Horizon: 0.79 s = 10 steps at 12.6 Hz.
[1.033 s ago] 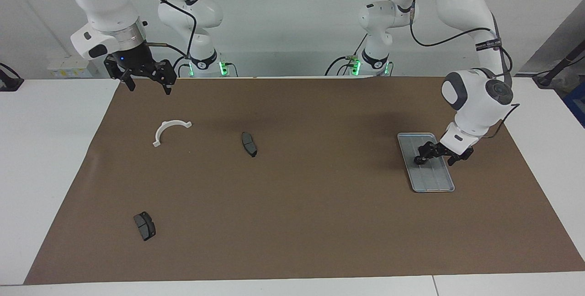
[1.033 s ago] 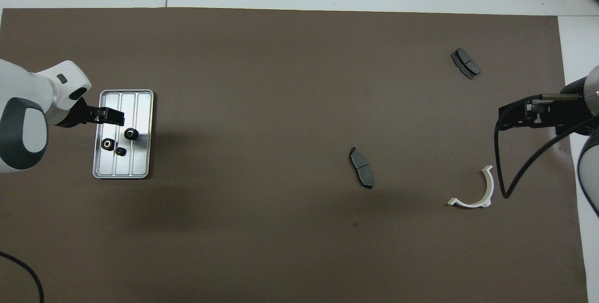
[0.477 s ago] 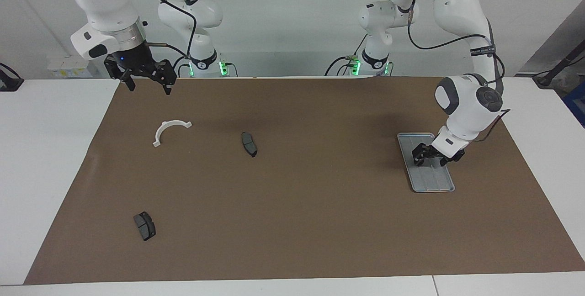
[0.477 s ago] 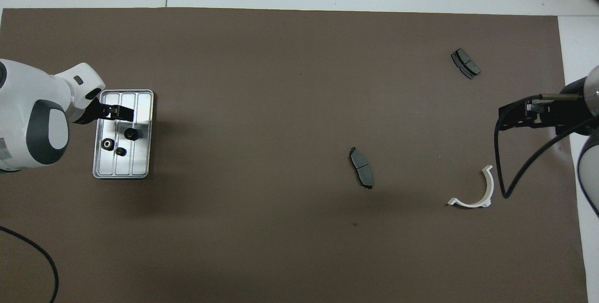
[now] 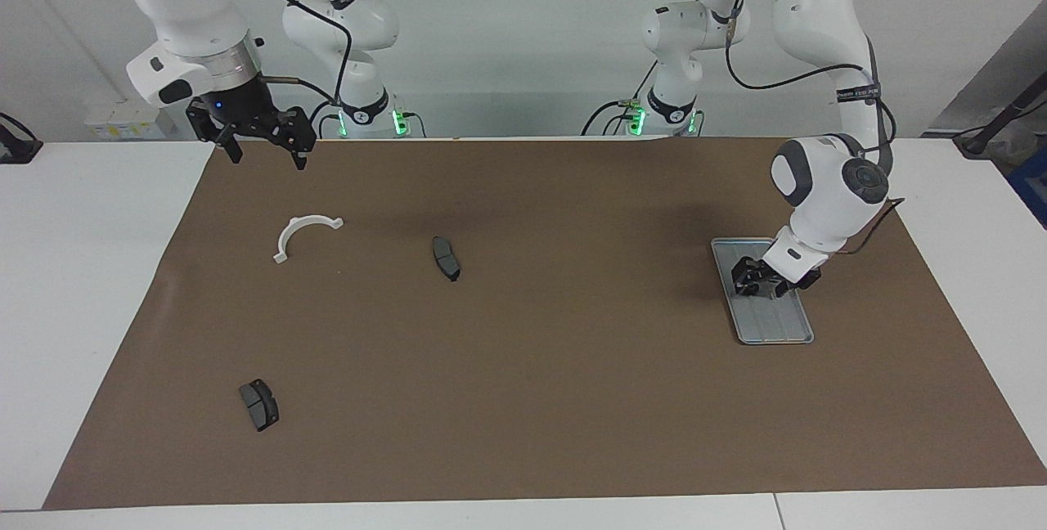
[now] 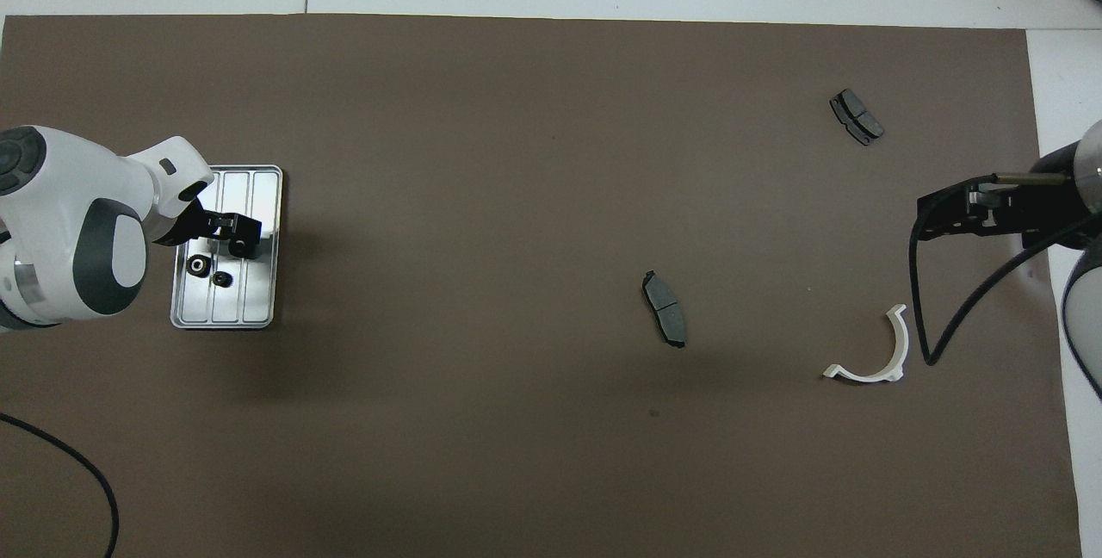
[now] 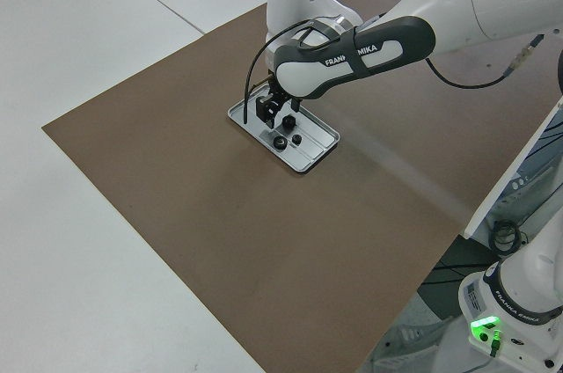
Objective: Place bearing gear from tray to pile
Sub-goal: 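Lower the left gripper into the tray and grasp a black gear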
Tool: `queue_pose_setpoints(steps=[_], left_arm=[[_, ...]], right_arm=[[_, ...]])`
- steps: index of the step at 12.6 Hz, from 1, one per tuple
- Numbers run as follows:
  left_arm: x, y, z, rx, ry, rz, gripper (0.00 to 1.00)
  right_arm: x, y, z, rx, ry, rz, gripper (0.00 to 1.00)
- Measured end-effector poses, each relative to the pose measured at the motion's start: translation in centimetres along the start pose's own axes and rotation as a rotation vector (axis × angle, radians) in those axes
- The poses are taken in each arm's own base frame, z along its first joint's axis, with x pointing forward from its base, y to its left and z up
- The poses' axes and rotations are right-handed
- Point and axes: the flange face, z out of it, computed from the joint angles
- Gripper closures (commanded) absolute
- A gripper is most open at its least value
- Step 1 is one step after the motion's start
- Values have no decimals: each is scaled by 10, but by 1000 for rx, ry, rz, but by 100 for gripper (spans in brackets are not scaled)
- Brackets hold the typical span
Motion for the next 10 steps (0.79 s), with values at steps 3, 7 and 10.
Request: queue_pose_setpoints(steps=[3,7,10], left_arm=[[-4,1,6,-2,-14,0,42],[-6,-1,4,1,-12,-2,60],[-6,0,4,0,-15,-1,72]], right_arm=[[0,0,0,0,0,0,0],[0,0,0,0,0,0,0],[0,0,0,0,0,0,0]])
